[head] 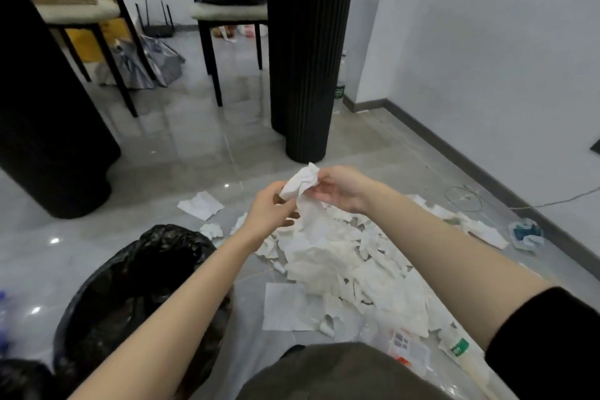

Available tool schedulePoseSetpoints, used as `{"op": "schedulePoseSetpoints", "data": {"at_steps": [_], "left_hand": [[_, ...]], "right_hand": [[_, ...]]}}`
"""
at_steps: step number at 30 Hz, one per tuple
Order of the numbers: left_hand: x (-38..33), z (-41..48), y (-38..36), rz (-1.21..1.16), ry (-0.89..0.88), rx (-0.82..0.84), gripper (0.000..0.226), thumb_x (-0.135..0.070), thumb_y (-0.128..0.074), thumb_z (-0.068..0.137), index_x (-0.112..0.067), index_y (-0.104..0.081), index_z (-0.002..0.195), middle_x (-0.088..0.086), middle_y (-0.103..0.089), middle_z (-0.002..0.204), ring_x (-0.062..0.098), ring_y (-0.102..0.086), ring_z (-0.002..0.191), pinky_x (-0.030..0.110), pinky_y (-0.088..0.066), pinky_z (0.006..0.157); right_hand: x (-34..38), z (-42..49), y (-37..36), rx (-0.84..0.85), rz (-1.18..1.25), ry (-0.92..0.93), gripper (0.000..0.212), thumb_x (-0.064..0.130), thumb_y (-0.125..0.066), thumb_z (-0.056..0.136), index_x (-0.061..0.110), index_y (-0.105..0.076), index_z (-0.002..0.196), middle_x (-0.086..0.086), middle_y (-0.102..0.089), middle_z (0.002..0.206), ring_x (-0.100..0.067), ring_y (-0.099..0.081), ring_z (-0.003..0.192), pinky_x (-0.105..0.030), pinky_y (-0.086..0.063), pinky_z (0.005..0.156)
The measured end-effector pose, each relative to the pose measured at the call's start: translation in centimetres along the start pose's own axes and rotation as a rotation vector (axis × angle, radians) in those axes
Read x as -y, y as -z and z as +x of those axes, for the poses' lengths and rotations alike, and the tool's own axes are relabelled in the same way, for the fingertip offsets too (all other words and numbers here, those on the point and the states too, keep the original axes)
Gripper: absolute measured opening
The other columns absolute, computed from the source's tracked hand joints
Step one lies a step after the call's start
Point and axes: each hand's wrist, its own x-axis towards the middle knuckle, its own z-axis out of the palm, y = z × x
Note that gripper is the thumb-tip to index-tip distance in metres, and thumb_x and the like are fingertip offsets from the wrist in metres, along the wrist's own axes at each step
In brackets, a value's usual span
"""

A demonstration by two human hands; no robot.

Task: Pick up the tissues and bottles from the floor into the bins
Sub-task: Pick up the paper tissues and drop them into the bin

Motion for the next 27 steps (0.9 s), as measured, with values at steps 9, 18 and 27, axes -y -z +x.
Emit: {"op": "schedulePoseSetpoints", "data": {"at_steps": [9,18,27], "left_hand": [[2.3,-4.1,8.0,0.064,-0.003,-0.334,0.014,-0.011,-0.055,0.091,-0.011,-0.065,0.101,0.003,-0.066,0.086,0.017,-0.065,0.074,0.027,-0.056,0.064],[9.8,-8.5,13.6,0.786,0.112,-0.550,0.015,-0.009,-0.042,0.092,-0.010,-0.057,0.091,0.006,-0.060,0.093,0.021,-0.055,0.072,0.028,-0.037,0.055],[11.9,-8.9,10.7,0.791,0.499,-0.134,0.067,-0.053,-0.031,0.092,-0.015,-0.019,0.146,0.022,-0.026,0.148,0.041,-0.033,0.130,0.048,-0.032,0.104]], "right_hand": [[-5.7,-0.1,-4.5,0.172,-0.533,0.176,0.007,0.009,-0.066,0.086,0.014,-0.062,0.089,-0.003,-0.068,0.084,-0.016,-0.067,0.078,-0.029,-0.054,0.080],[-10.6,2.2,-7.2,0.165,-0.689,0.159,0.010,0.012,-0.064,0.089,0.014,-0.064,0.099,-0.003,-0.063,0.097,-0.014,-0.063,0.073,-0.022,-0.049,0.067],[-15.0,4.4,-5.9,0.052,-0.628,0.063,0.017,0.007,-0.058,0.091,0.007,-0.062,0.107,-0.007,-0.061,0.096,-0.013,-0.057,0.068,-0.021,-0.045,0.061]]}}
